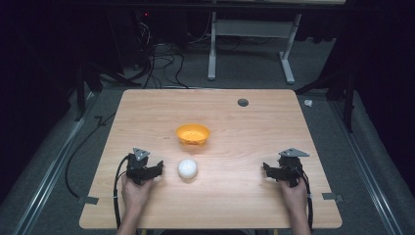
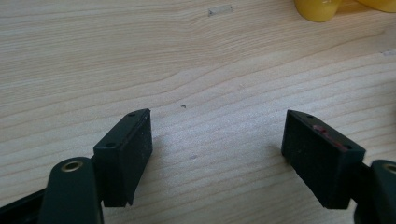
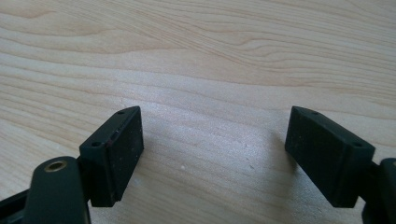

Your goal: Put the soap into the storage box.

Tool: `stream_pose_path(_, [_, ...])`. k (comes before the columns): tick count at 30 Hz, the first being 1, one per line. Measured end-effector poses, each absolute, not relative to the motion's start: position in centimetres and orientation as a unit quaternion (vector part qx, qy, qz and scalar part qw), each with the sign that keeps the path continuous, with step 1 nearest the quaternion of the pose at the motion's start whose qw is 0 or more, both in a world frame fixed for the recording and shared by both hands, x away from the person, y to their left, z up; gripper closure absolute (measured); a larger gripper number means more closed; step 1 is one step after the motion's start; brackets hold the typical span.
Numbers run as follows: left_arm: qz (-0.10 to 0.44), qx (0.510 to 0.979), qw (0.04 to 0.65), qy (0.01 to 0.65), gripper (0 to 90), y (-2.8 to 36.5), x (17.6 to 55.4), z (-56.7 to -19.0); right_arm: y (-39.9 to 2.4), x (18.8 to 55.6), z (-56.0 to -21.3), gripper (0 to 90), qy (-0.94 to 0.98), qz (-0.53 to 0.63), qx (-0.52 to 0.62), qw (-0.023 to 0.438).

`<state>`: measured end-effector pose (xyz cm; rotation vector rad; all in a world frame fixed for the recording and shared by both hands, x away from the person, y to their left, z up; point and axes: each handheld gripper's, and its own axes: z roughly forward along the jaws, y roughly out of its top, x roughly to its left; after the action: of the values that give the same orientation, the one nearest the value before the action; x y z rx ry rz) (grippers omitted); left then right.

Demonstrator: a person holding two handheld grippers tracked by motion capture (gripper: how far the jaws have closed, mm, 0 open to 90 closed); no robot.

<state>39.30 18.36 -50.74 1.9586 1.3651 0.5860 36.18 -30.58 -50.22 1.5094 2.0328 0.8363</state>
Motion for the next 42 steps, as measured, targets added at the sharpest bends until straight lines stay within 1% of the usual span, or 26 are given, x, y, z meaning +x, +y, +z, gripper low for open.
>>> stream_pose_path(18, [0.225,0.752,0.337,0.52,26.1,18.6,39.0,-50.5,-30.6,36.2,-50.2,20.3,0.741,0.305,0.55,0.235])
stream_pose_path(20, [0.224,0.75,0.344,0.519,25.9,18.7,38.8,-50.3,-30.6,36.2,-50.2,20.3,0.741,0.305,0.55,0.235])
stream_pose_path(28, [0.215,0.758,0.357,0.503,24.5,18.2,38.1,-49.6,-30.6,36.2,-50.2,20.3,0.741,0.305,0.55,0.235])
stream_pose_path(42, [0.197,0.776,0.394,0.452,23.3,16.5,36.6,-47.6,-30.6,36.2,-50.2,20.3,0.741,0.305,0.55,0.235])
